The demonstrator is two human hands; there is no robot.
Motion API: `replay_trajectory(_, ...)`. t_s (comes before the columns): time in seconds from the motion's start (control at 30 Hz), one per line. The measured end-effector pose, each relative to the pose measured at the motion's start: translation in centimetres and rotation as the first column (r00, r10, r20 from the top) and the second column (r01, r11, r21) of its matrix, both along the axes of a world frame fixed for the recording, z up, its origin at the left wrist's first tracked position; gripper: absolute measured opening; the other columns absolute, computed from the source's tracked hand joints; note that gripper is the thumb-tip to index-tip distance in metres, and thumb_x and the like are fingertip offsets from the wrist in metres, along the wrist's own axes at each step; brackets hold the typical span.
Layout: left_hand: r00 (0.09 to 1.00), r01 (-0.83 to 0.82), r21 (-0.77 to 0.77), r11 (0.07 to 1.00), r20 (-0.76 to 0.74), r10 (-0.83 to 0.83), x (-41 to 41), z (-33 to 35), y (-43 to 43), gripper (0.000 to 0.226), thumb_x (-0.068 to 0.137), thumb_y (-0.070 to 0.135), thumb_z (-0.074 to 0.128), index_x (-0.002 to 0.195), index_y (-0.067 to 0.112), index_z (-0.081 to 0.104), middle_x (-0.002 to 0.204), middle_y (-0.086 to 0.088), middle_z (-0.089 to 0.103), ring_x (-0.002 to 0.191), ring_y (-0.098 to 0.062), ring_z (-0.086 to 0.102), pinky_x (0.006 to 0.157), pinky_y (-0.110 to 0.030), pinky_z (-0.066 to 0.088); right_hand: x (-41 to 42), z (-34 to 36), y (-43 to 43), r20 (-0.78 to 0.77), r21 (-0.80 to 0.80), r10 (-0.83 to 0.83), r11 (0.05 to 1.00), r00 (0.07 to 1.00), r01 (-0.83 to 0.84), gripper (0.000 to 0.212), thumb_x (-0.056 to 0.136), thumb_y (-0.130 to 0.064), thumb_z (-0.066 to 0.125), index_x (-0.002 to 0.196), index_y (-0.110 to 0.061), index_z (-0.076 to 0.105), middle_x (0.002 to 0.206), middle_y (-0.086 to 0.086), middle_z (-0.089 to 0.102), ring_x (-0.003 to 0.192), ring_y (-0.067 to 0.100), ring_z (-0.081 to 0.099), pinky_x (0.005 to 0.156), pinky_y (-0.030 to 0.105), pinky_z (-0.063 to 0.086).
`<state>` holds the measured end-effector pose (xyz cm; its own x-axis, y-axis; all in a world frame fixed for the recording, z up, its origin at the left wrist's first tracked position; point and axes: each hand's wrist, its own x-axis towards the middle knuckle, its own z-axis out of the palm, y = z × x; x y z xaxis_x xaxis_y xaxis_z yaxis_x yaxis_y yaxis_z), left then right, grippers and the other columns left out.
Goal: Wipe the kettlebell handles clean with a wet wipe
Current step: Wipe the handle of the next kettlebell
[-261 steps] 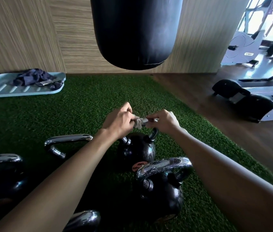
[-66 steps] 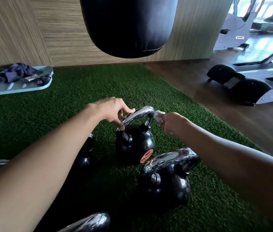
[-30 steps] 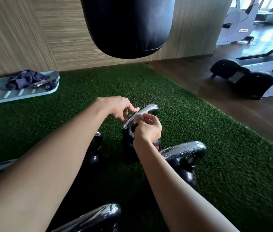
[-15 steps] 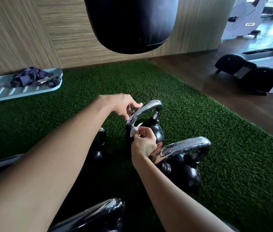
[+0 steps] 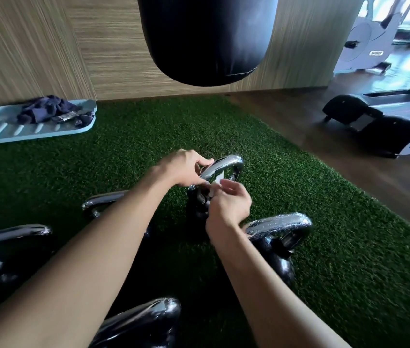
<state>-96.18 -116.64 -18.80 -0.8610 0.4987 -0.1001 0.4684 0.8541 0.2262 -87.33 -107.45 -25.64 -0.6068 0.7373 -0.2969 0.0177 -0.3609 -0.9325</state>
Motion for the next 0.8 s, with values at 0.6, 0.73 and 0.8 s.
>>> replay_trajectory(0.6,0.941,-0.311,0.097,0.945,0.168,0.293,-0.7,0.5,4.2,0.071,0.069,0.035,0.092,0.134,0.025,0.064,0.135,0.002,0.066,0.119,-0.019,0.064,0.102,-0.029,0.048,-3.0,9.1,14.9,0.272,0.417,0.414,0.763,0.869,-0.494,0.025,0.068,-0.012,0.093,0.086,-0.020,0.077,0.086,-0.004,0.078,0.067,0.007,0.065,0.061,0.024,0.053)
replay_trajectory(0.73,0.933,-0.330,0.124,0.936,0.192,0.304,-0.1,-0.2,4.0,0.070,0.069,0.025,0.093,0.132,0.021,0.065,0.137,0.000,0.065,0.120,-0.021,0.064,0.106,-0.033,0.049,-3.4,9.3,16.7,0.247,0.484,0.532,0.656,0.810,-0.579,0.024,0.072,-0.011,0.090,0.091,-0.015,0.076,0.087,-0.001,0.080,0.085,0.016,0.076,0.090,0.035,0.055)
replay_trajectory(0.8,0.940,-0.315,0.128,0.940,0.177,0.291,0.5,-0.6,3.8,0.063,0.068,0.024,0.094,0.126,0.018,0.069,0.134,0.000,0.067,0.116,-0.020,0.066,0.102,-0.032,0.051,-3.7,9.4,16.9,0.255,0.502,0.582,0.603,0.773,-0.620,0.023,0.073,-0.013,0.090,0.092,-0.016,0.077,0.089,-0.001,0.080,0.084,0.016,0.074,0.086,0.033,0.054)
